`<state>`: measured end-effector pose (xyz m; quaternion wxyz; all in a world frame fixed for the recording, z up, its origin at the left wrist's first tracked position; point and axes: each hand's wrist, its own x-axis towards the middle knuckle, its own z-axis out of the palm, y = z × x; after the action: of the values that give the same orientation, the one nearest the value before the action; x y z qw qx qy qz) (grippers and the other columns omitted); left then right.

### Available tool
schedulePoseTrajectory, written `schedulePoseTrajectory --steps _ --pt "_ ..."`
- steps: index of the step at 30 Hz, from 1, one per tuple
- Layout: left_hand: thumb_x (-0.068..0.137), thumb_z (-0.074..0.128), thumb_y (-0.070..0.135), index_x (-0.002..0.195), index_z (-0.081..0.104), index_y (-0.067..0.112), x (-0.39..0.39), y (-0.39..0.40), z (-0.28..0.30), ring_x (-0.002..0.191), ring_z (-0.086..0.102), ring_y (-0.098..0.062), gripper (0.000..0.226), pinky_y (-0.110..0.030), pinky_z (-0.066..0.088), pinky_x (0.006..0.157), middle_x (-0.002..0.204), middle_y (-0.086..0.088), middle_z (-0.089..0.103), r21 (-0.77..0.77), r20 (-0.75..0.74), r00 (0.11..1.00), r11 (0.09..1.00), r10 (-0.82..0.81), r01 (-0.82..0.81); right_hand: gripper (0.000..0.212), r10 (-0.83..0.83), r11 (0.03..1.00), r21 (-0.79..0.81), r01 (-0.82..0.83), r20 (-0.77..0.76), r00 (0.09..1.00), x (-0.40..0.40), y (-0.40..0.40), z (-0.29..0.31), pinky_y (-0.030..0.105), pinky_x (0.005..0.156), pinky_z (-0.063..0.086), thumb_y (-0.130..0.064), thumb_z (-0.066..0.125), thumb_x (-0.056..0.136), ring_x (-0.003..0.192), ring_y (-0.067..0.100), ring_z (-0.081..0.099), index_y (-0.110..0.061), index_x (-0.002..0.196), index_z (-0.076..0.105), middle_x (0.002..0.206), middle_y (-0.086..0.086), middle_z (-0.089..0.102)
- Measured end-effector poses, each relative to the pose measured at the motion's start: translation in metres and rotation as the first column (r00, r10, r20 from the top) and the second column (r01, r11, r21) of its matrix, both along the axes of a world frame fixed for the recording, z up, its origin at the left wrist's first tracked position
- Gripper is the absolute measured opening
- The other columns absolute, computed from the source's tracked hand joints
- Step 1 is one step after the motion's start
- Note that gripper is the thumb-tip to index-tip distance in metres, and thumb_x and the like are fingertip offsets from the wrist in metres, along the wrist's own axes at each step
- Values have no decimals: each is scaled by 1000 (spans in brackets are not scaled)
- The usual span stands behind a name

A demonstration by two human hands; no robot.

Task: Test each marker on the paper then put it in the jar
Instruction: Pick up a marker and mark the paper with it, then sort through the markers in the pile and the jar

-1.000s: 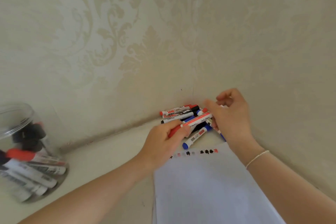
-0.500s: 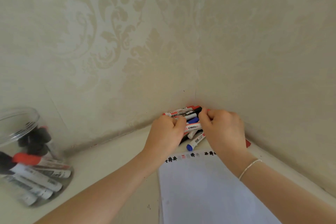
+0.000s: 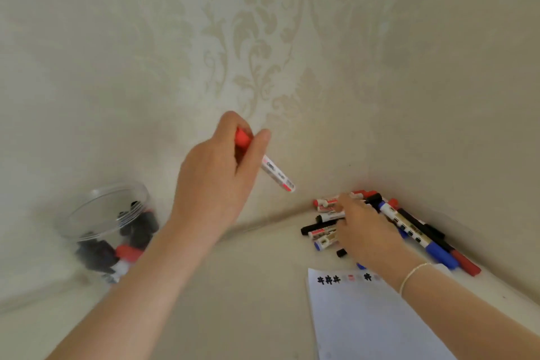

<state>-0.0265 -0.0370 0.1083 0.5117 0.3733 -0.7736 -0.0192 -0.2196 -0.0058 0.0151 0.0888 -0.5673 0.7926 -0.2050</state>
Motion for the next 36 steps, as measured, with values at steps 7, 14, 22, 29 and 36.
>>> schedulePoseTrajectory --steps 7,14,22,29,36 --pt "97 39 40 90 44 13 116 -15 45 63 52 -40 29 -46 43 62 67 -13 58 -206 -133 863 838 487 -505 52 165 971 237 -26 -590 790 8 -8 -28 36 100 37 -16 42 94 129 27 36 -24 143 27 143 6 29" --pt "98 40 35 88 43 12 144 -33 25 61 50 -37 25 -38 38 60 65 -14 57 -151 243 755 793 609 -591 44 224 962 267 -57 -655 722 30 -29 -23 31 86 46 -11 44 95 117 22 52 -18 138 37 143 8 33" --pt "98 39 34 86 40 13 137 -42 25 55 45 -34 25 -34 31 55 55 -4 47 -211 350 732 811 584 -546 33 433 892 364 -268 -518 738 46 -44 -14 28 72 39 -8 45 92 89 20 51 -20 123 44 121 1 47" --pt "98 37 38 84 39 16 137 -45 27 55 46 -33 26 -33 31 55 58 -3 52 -202 398 764 861 508 -467 20 507 859 348 -375 -479 717 62 -43 -13 21 50 25 -9 45 91 79 19 43 -22 94 30 94 -2 33" --pt "96 39 30 78 41 13 139 -41 31 53 49 -35 24 -33 33 53 54 -7 52 -215 331 818 882 470 -419 28 508 860 208 -466 -442 739 69 -48 -16 27 69 40 -5 43 89 79 19 44 -22 112 40 94 -4 43"
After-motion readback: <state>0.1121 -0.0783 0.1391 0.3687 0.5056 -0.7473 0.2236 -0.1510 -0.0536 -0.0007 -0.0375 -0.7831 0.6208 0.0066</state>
